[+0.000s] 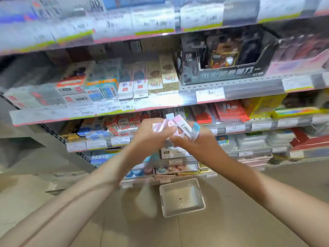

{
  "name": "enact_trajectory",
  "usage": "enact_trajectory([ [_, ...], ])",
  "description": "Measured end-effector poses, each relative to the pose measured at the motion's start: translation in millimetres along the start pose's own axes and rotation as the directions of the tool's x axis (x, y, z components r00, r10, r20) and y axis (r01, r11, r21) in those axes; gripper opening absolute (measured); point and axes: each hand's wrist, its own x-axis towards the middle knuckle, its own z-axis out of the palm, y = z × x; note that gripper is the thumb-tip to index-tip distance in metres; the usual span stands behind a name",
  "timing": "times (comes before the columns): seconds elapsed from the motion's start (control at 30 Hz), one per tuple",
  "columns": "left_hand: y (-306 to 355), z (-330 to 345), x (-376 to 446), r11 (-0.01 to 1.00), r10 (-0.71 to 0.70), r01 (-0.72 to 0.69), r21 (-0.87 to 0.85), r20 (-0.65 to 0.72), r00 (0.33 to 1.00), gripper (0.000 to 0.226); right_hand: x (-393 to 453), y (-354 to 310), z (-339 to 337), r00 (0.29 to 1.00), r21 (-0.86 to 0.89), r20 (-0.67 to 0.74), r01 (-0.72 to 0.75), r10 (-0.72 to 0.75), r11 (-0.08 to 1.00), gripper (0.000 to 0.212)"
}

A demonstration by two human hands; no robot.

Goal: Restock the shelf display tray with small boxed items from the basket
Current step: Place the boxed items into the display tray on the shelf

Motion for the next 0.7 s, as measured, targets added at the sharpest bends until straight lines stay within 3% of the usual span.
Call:
enact_trajectory([
  [0.1,51.2,-22.8,-9.8,0.993,0.092,-0.099,0.071,0.091,0.992,0.035,1.2,-46.4,-22.9,0.998,0.180,0.020,0.061,-0.065,0.982,0.034],
  [0.17,79.3,-32.8,-13.8,0.973,0.191,-0.208,0.101,0.151,0.970,0.028,3.1,-72.9,-37.5,0.993,0.219,0.028,0.109,-0.118,0.970,0.025],
  [0.3,127.2,-39.6,-16.4,0.910,0.334,-0.376,0.173,0.227,0.915,0.019,13.9,-119.6,-61.9,0.973,0.163,0.048,0.216,-0.227,0.963,0.024],
  [0.4,153.6,-39.8,-3.1,0.898,0.374,-0.411,0.153,0.224,0.900,0.016,27.9,-147.4,-81.2,0.962,0.109,0.038,0.264,-0.270,0.958,0.018],
  [0.5,175.6,-39.0,19.1,0.892,0.373,-0.409,0.191,0.197,0.906,0.025,46.8,-168.4,-101.6,0.947,0.070,0.047,0.315,-0.318,0.947,0.023],
  [0.57,189.7,-38.0,34.9,0.863,0.405,-0.440,0.250,0.180,0.896,0.018,64.4,-179.7,-117.9,0.942,0.017,0.031,0.335,-0.335,0.942,0.027],
  [0.63,199.7,-40.7,54.8,0.742,0.503,-0.502,0.445,0.126,0.855,0.013,87.0,-187.9,-137.9,0.937,0.009,-0.030,0.349,-0.348,0.937,0.033],
  [0.7,204.1,-46.8,75.8,0.494,0.635,-0.528,0.691,0.128,0.762,0.022,110.8,-194.3,-159.6,0.939,-0.039,-0.061,0.337,-0.339,0.941,0.030],
])
